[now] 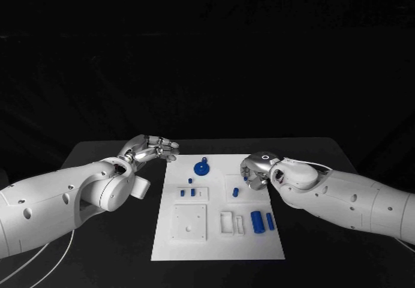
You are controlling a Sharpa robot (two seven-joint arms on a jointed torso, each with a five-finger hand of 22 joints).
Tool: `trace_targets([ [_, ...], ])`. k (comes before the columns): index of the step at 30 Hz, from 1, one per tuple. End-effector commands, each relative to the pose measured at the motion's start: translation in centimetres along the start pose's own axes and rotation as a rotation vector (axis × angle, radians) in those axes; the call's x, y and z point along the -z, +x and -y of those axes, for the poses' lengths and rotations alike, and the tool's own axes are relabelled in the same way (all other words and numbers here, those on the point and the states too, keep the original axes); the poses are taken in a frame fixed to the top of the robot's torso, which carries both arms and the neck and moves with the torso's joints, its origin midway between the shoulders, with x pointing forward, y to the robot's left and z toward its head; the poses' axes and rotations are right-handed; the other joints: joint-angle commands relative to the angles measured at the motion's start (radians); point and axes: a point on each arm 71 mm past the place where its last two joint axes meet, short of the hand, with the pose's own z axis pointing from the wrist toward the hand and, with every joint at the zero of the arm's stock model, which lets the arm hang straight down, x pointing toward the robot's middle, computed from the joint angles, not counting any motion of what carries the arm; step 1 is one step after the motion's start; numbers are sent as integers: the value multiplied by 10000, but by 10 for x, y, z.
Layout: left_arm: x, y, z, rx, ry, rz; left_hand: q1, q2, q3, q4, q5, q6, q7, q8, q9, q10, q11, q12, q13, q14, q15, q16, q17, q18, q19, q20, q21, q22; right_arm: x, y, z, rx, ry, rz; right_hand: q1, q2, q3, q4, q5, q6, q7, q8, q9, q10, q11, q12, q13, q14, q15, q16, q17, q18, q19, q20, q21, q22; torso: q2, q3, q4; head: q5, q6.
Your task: Assemble the parts on the task board
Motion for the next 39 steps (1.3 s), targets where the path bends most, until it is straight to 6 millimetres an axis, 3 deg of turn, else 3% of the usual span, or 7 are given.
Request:
trace_targets([
  [1,0,2,2,243,151,-146,-19,57,-66,-4,-35,-79,-3,57,-12,-97,4,21,-9,-5,72,-45,15,167,42,56,-37,15,0,3,-2,228,-36,-180,30,43,29,52,-86,80,17,41,-2,128,-14,-64,-21,31,6,60,-17,1147,86,-27,-65,23,-7,4,-1,1,-9],
  [9,0,1,2,268,121,-157,-31,70,-73,5,-35,-78,-5,63,-13,-95,3,23,-11,11,74,-68,33,175,44,61,-43,21,-1,9,-3,380,76,-324,7,327,91,12,-209,372,-111,185,68,531,-151,32,35,2,-125,78,-43,1147,77,-10,-68,81,2,9,-7,9,-32],
  [18,0,2,2,272,126,-174,-37,80,-79,8,-35,-75,-7,69,-13,-92,2,26,-11,22,75,-90,48,180,44,64,-49,26,-4,9,-5,581,207,-209,-37,439,116,4,-215,431,-140,207,83,600,-175,17,39,7,-149,90,-55,1147,86,-6,-69,101,0,4,5,-11,-49],
  [26,0,2,2,277,118,-188,-35,89,-79,8,-30,-73,-10,73,-13,-90,0,27,-12,29,75,-105,58,185,45,65,-52,30,-5,10,-8,751,300,-48,40,775,301,-271,-187,675,-238,308,135,875,-258,51,80,18,-227,112,-80,1147,82,-9,-70,152,-3,6,-6,-16,-62],
  [39,0,1,2,265,99,-144,-25,96,-79,0,-22,-70,-16,80,-13,-86,-2,30,-12,43,74,-125,76,193,47,66,-57,37,-4,8,-11,911,334,494,-51,845,517,-529,-141,1042,-380,429,190,1288,-401,98,144,109,-366,128,-130,1147,174,-39,-39,194,-5,-3,-4,-44,-72],
])
